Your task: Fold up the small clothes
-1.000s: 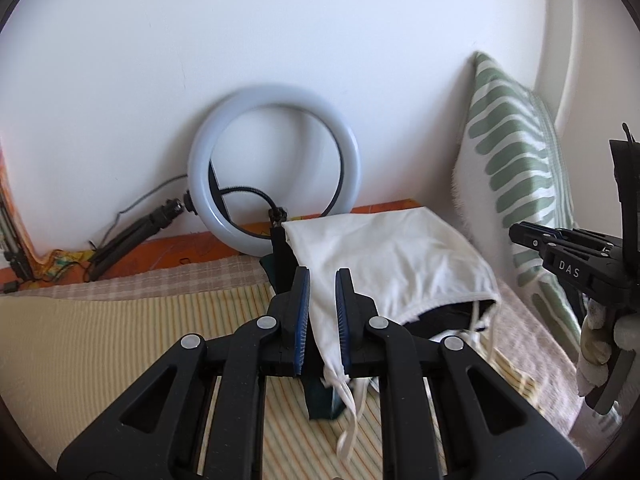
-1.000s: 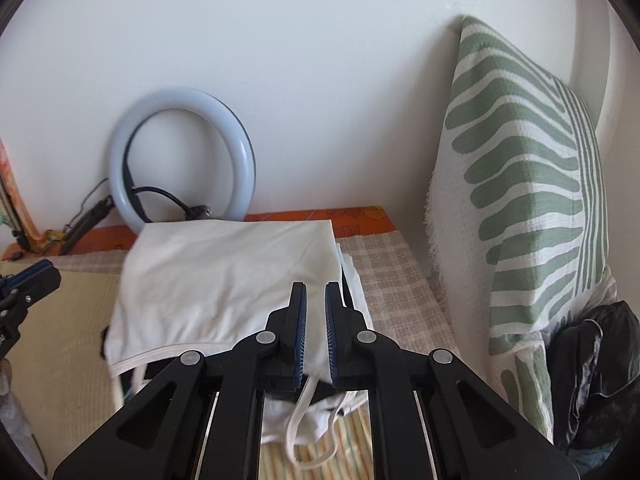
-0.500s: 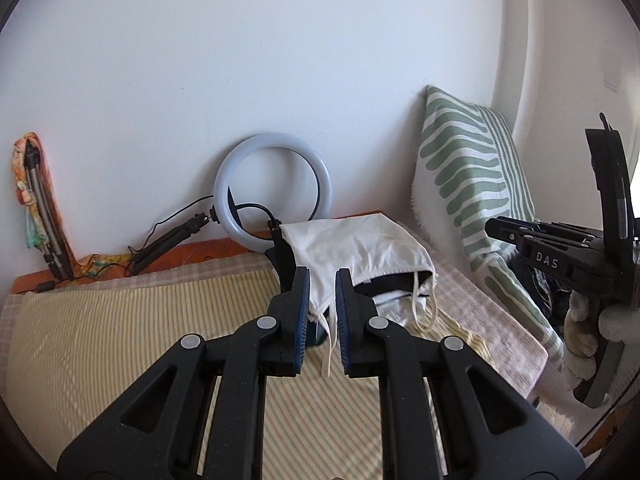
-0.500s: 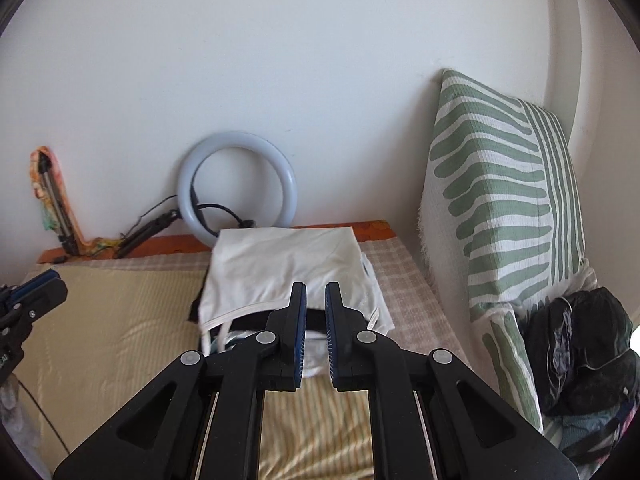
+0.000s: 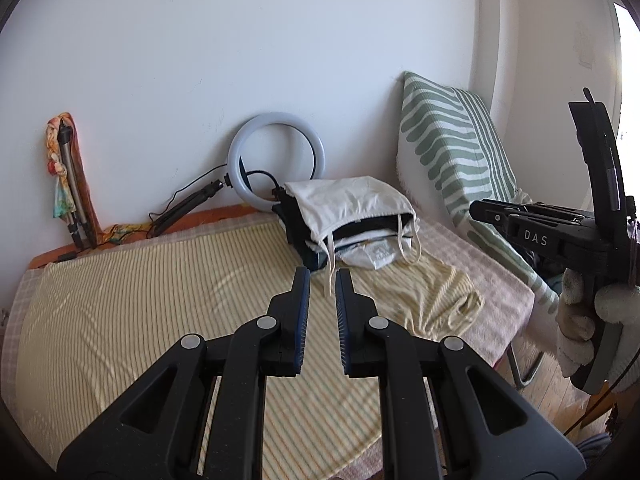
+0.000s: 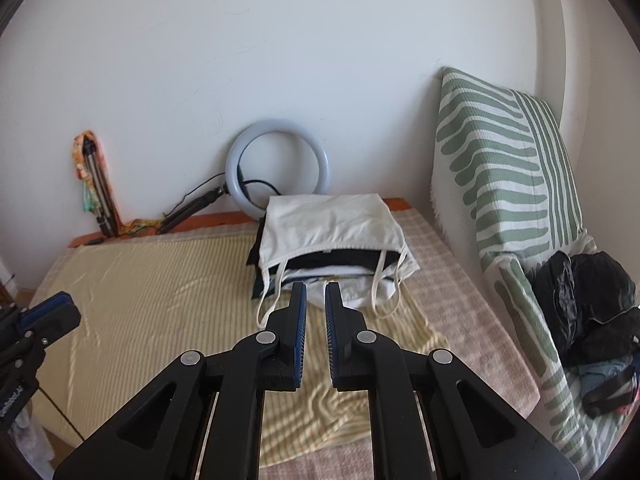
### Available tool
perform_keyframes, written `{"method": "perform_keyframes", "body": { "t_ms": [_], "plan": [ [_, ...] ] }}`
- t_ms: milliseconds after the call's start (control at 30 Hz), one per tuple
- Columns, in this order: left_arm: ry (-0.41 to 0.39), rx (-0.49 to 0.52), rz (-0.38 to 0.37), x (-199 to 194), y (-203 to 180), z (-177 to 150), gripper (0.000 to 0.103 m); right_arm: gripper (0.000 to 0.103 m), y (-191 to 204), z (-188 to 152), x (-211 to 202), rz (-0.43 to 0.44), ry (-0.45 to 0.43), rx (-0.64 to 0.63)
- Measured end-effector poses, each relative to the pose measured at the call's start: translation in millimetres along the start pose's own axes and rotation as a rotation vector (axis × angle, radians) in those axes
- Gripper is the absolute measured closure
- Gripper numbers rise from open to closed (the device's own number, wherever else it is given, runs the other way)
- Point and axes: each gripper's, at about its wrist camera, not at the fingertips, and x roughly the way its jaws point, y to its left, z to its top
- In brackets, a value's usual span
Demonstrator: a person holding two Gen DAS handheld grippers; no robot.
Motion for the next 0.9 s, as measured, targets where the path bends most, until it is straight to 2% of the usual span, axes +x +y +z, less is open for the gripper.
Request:
{"method": "perform_keyframes", "body": {
  "t_ms": [333,400,433,467,567,600,667,733,800,867,900],
  "plan": [
    [0.018,0.000,0.015,0.4,11.2,-41.7,0.091,0.095,19.1,-38.8,4.9,-0.001,0.014,-0.008],
    [0.016,0.001,0.018,0.4,13.6,-46.0,0.083,0.087,22.3,-41.1,6.4,-0.002,0.010,-0.011],
    [0.011,0.000,0.021,0.5,15.1,-48.1,0.073,0.079,24.1,-42.6,6.1,-0.003,0.001,-0.013],
    [0.008,-0.004,0.022,0.6,16.9,-49.9,0.068,0.074,25.0,-43.1,6.2,-0.001,-0.003,-0.013],
    [0.010,0.003,0.025,1.3,19.5,-53.5,0.066,0.069,27.7,-45.3,6.6,0.008,-0.015,-0.014],
    [0.011,0.012,0.029,1.4,19.5,-54.0,0.064,0.060,28.0,-46.2,6.8,0.003,-0.021,-0.013],
    [-0.001,0.021,0.034,-0.6,18.9,-55.3,0.048,0.051,27.7,-47.2,7.6,0.000,-0.026,-0.005],
    [-0.012,0.026,0.037,-3.5,17.6,-56.5,0.038,0.045,26.3,-47.0,9.0,0.002,-0.032,0.000],
    [-0.020,0.031,0.037,-6.7,17.3,-57.4,0.031,0.029,25.7,-47.6,8.7,-0.006,-0.045,0.002],
    [-0.028,0.034,0.039,-9.6,17.8,-57.9,0.020,0.023,24.8,-49.1,7.8,-0.020,-0.065,0.004],
    [-0.036,0.037,0.040,-11.8,17.9,-58.0,0.018,0.023,24.5,-49.4,7.7,-0.023,-0.070,0.004]
  ]
}}
